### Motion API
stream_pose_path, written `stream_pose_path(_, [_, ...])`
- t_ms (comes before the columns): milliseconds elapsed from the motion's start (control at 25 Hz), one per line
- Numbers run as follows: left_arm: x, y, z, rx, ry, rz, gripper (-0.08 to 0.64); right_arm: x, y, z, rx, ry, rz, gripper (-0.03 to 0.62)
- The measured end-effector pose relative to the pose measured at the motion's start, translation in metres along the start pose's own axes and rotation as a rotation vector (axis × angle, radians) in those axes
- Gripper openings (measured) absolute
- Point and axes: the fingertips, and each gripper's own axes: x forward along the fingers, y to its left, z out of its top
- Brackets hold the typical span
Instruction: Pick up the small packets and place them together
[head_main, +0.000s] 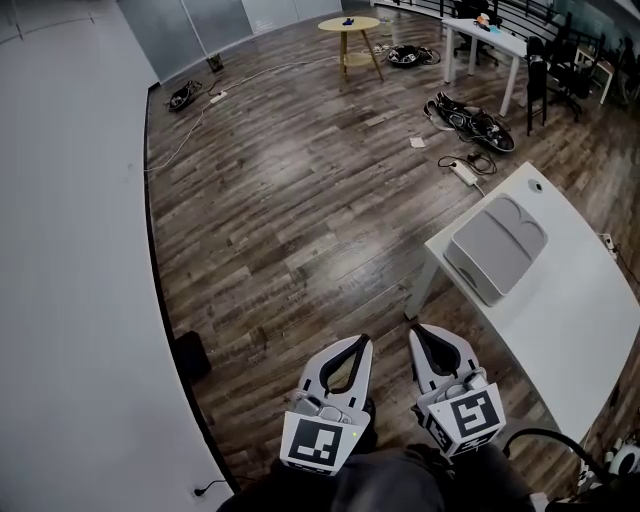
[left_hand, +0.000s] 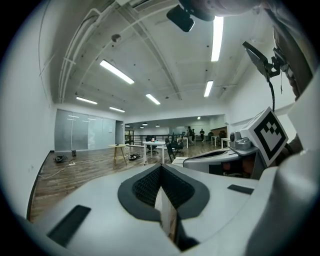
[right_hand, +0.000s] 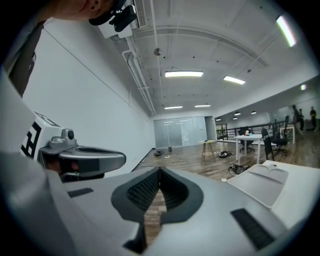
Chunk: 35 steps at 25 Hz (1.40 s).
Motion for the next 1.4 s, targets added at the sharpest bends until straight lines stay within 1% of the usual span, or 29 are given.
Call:
stream_pose_path(240, [0.020, 0.032, 0.002, 0.006, -0.013, -0.050, -0.012, 0.031, -0.007, 0.011, -0.017, -0.007, -0.053, 0.005])
stream_pose_path(360, [0.028, 0.037, 0.004, 0.007, -0.013, -0.073, -0.012, 0.038, -0.012, 0.018, -0.020, -0.019, -0.077, 0.005])
stream_pose_path(520, [0.041, 0.042, 0.001, 0.016, -0.008, -0.108, -0.012, 0.044, -0.023, 0.015, -0.012, -0.028, -0.116, 0.005])
stream_pose_path(760, [0.087, 0.055, -0.001, 0.026, 0.006, -0.157, -0.012, 0.072, -0.061, 0.017, 0.000, -0.037, -0.167, 0.005])
stream_pose_path(880, [0.115, 0.066, 0.004, 0.045, 0.002, -0.198, -0.012, 0.089, -0.081, 0.026, 0.011, -0.051, -0.211, 0.005])
stream_pose_path(960, [0.131, 0.073, 0.001, 0.052, 0.009, -0.223, -0.012, 0.099, -0.091, 0.024, 0.015, -0.050, -0.234, 0.005])
stream_pose_path(1240, [0.195, 0.085, -0.018, -0.001, 0.065, -0.295, -0.012, 0.134, -0.144, 0.013, 0.047, -0.001, -0.303, 0.005])
stream_pose_path(1400, [0.230, 0.085, -0.024, 0.010, 0.108, -0.361, -0.012, 0.143, -0.173, 0.009, 0.082, -0.001, -0.363, 0.005])
